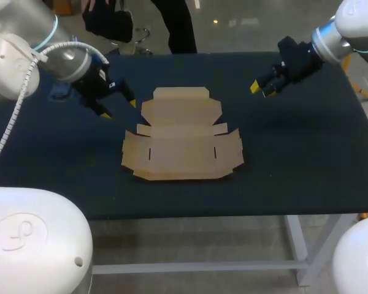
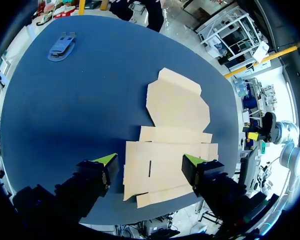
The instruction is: Assemble the packaging by folding the flat box into shape, placing the metal phone stand inside, and closing the box properly
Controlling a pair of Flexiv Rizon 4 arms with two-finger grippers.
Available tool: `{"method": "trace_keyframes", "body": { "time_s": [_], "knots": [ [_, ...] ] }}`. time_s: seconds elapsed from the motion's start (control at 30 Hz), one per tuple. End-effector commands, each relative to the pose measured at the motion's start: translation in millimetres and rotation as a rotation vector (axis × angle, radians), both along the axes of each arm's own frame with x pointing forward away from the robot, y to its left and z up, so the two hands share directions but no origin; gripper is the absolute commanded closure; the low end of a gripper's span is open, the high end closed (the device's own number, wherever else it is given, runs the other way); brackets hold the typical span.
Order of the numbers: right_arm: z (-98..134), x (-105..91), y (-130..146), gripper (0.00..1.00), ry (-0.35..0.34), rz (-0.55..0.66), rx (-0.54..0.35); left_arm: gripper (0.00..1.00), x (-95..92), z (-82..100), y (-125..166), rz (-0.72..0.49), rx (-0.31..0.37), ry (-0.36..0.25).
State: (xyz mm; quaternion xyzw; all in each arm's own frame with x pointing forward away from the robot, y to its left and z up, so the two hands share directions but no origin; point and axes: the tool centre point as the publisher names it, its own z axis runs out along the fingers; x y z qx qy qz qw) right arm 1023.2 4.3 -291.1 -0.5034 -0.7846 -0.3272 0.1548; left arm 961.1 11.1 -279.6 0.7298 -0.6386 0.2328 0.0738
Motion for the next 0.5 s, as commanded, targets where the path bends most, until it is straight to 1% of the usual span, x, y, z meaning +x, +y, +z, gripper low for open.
{"method": "trace_keyframes", "body": {
  "time_s": [0.03, 0.07, 0.1, 0.2, 0.3, 0.43, 0.5],
  "knots": [
    [-6, 0.4, 5, 0.62, -0.020, -0.018, 0.007, 1.00, 1.1, -7.0, 6, -0.009, -0.011, -0.027],
    [-6, 0.8, 5, 0.86, -0.031, -0.025, 0.007, 1.00, 1.8, -7.9, 7, -0.020, -0.011, -0.035],
    [-6, 1.2, 5, 1.00, -0.040, -0.030, 0.009, 1.00, 2.5, -8.7, 8, -0.029, -0.005, -0.046],
    [-7, 2.7, 7, 1.00, -0.055, -0.046, 0.021, 1.00, 4.8, -11.2, 13, -0.058, -0.001, -0.069],
    [-10, 3.9, 11, 1.00, -0.048, -0.057, 0.026, 1.00, 9.8, -13.1, 19, -0.079, -0.011, -0.064],
    [-17, 2.1, 17, 1.00, -0.013, -0.081, 0.014, 1.00, 15.0, -18.2, 27, -0.093, -0.026, -0.058],
    [-22, 0.5, 19, 1.00, 0.024, -0.102, 0.019, 1.00, 17.0, -22.8, 29, -0.096, -0.032, -0.061]
  ]
}}
